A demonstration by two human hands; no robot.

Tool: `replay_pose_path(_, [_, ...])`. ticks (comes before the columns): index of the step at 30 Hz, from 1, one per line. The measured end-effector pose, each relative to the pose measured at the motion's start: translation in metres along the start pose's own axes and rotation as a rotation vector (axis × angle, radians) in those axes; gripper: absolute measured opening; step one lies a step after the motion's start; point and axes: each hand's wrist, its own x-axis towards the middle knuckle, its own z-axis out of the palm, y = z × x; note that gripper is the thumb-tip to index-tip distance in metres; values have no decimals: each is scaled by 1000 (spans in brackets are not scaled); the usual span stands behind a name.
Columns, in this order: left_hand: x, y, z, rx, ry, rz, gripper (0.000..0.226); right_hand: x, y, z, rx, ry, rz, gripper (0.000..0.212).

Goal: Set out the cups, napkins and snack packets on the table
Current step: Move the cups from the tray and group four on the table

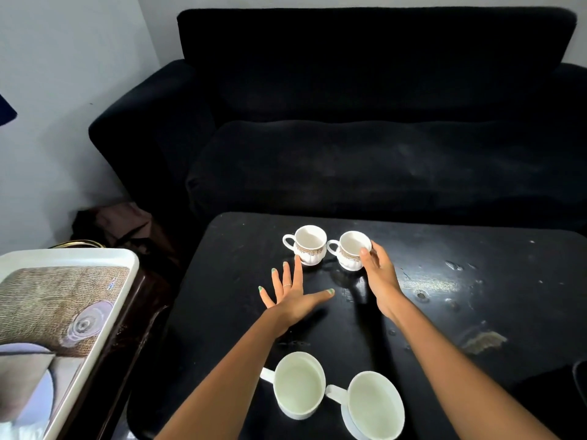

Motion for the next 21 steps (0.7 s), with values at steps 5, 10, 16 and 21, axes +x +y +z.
replay_pose_path(5, [0, 0, -1, -2, -7, -2, 105, 3, 4, 4, -99, 37, 41, 37])
replay_pose_path(10, [1, -1, -1, -5, -13, 1, 105, 7, 7, 4, -142, 40, 55, 36])
replay_pose_path(16, [1, 0, -1, -13, -8, 5, 105, 10, 9, 2, -131, 4, 79, 41])
replay_pose_path(21, [-8, 0, -8, -306, 9, 0, 96, -2, -1, -7, 136, -3, 136, 59])
